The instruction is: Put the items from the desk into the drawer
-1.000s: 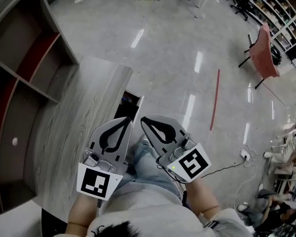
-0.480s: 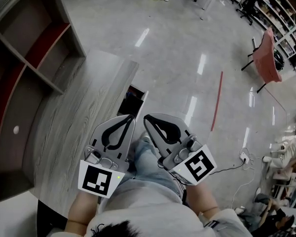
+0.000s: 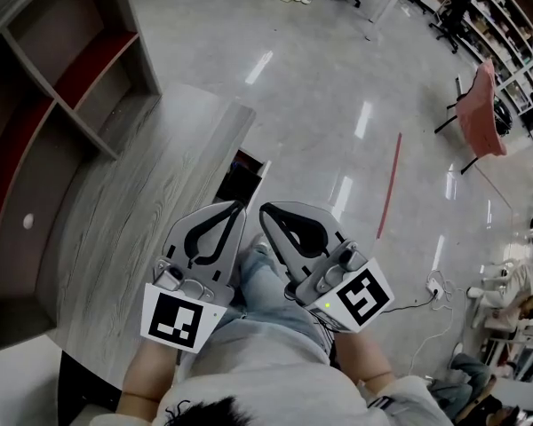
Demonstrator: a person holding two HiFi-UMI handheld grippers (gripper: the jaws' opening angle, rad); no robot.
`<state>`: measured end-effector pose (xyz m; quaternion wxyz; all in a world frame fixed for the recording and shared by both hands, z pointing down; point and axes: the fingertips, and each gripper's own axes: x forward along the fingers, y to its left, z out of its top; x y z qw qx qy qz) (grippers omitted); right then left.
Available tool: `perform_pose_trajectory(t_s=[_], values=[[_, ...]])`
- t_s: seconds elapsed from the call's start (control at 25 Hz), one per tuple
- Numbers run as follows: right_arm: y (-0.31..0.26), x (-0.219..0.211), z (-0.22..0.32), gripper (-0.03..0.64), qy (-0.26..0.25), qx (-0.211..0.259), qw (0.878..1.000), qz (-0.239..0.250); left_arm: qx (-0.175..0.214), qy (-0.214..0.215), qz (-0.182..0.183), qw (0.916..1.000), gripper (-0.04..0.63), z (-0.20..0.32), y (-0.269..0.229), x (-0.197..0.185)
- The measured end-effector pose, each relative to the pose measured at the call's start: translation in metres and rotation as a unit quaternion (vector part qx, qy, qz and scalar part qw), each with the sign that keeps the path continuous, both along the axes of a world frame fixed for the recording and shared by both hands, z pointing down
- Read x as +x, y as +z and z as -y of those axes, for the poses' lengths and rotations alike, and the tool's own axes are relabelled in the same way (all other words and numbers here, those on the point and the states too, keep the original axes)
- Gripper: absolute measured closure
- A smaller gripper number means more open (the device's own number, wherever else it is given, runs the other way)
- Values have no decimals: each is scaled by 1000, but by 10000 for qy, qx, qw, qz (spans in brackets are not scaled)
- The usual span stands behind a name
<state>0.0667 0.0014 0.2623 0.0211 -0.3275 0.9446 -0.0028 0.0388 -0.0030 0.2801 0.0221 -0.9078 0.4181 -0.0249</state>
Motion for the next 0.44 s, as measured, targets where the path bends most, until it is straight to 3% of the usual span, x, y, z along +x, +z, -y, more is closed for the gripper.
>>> perform_pose_trajectory(t_s=[0.44], values=[[0,-16,-9,609,-161,-35,9999,-8,17,-124,-84,9999,584,-9,-3,-15]])
